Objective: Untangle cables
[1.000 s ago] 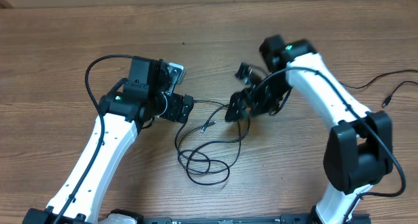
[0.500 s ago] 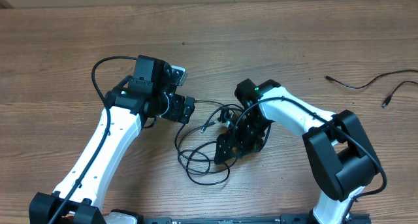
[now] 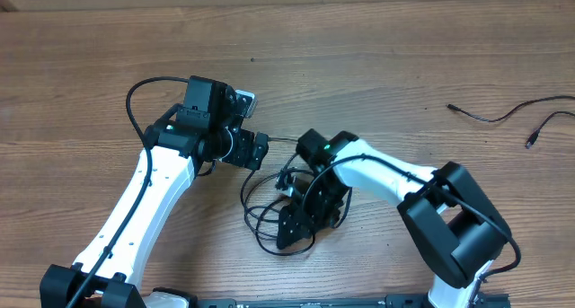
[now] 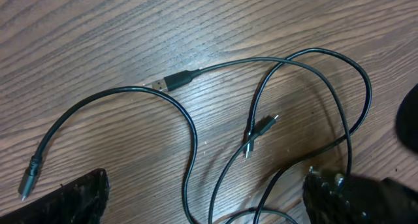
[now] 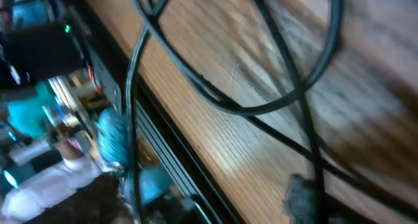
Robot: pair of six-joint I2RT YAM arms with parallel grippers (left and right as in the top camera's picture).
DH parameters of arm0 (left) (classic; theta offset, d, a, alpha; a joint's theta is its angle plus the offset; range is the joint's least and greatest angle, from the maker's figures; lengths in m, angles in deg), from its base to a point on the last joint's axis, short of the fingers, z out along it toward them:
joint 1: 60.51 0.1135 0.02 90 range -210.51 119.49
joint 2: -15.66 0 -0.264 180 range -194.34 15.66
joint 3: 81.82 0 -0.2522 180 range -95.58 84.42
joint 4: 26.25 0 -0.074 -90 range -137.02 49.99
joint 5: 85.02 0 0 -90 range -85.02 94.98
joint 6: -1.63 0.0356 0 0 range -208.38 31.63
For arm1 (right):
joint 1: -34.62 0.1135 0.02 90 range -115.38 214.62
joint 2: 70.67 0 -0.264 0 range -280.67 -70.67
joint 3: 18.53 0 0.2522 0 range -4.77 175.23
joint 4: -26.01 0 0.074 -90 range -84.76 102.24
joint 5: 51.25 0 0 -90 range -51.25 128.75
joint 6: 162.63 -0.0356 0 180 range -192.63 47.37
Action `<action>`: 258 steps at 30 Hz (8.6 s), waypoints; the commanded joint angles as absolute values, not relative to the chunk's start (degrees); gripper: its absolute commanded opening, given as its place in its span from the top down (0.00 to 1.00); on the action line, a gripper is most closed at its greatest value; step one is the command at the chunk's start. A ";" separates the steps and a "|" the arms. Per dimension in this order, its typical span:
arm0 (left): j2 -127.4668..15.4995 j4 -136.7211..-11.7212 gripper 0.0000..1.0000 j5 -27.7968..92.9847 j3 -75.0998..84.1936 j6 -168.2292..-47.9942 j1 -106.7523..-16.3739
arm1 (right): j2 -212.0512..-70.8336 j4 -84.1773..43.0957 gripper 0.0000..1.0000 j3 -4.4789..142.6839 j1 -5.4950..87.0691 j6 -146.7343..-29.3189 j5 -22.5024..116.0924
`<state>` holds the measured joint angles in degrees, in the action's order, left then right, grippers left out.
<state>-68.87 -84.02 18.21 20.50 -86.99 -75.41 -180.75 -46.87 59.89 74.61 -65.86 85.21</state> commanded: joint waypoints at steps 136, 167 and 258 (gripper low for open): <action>-70.27 -75.35 0.07 40.42 19.96 -69.11 -76.50 | -179.09 61.89 0.96 101.81 47.73 -167.19 110.91; -79.86 -62.41 0.96 45.10 19.96 -75.34 -78.54 | -179.09 61.87 0.96 101.81 47.73 -166.89 113.51; -79.86 -73.64 0.96 4.62 19.96 -106.85 -63.30 | -179.11 35.47 0.96 101.79 -6.81 -142.91 108.49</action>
<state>-79.40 -73.71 5.54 20.50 -106.29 -63.78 -180.53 35.23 100.63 -7.35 -148.11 109.29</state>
